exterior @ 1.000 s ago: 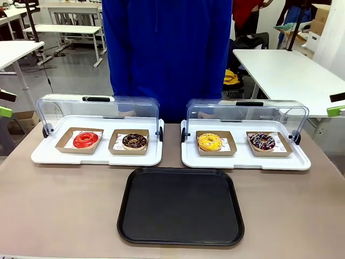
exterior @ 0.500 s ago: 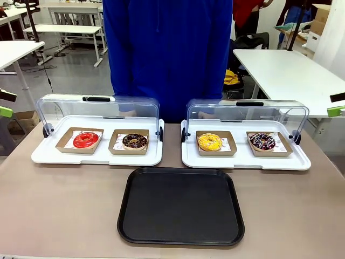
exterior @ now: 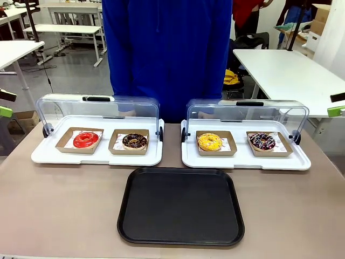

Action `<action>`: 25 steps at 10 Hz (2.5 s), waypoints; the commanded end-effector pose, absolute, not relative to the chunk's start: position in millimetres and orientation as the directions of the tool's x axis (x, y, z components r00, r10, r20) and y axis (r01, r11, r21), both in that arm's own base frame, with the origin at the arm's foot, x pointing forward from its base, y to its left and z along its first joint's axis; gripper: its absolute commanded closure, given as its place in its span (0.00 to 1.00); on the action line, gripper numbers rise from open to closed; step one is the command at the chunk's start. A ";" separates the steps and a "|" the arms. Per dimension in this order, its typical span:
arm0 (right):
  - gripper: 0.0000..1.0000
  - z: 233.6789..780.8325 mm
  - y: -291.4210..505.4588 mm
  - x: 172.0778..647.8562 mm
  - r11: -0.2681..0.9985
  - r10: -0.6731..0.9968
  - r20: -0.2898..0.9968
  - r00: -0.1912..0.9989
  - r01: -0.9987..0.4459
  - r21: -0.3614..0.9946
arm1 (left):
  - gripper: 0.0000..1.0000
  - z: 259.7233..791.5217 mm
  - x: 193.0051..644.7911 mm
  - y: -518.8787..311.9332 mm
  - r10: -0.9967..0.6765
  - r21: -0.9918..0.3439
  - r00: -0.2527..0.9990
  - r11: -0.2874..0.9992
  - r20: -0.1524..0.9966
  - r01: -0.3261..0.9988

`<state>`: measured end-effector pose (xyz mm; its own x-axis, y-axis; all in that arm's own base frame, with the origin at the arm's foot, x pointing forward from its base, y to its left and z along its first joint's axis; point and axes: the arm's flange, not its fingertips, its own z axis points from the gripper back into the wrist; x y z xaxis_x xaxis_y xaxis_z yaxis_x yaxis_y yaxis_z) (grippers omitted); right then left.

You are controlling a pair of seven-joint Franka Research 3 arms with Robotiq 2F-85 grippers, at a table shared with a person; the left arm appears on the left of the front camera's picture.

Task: Move the first donut from the left to the tray.
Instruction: Pick up the Paper togo box containing the Donut indicated by the person and place it on the Handle tray.

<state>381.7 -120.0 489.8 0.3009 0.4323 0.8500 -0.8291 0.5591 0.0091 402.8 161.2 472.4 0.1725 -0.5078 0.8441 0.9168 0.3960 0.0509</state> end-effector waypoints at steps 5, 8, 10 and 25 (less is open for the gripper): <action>0.00 489.6 -120.9 386.4 0.548 0.426 0.865 0.265 -0.836 -0.014 | 0.00 472.2 402.8 161.6 -0.497 0.053 0.161 0.389 0.853 0.920; 0.00 489.6 -120.9 386.4 0.548 0.426 0.865 0.265 -0.836 -0.014 | 0.00 472.2 402.8 161.6 -0.497 0.053 0.161 0.389 0.853 0.920; 0.00 489.6 -120.9 386.4 0.548 0.426 0.865 0.265 -0.836 -0.014 | 0.00 472.2 402.8 161.6 -0.497 0.053 0.161 0.389 0.853 0.920; 0.00 489.6 -120.9 386.4 0.548 0.426 0.865 0.265 -0.836 -0.014 | 0.00 472.2 402.8 161.6 -0.497 0.053 0.161 0.389 0.853 0.920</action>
<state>381.4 -120.2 489.8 0.2993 0.4328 0.8503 -0.8300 0.5577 0.0083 402.8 161.2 472.4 0.1725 -0.5077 0.8441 0.9168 0.3960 0.0508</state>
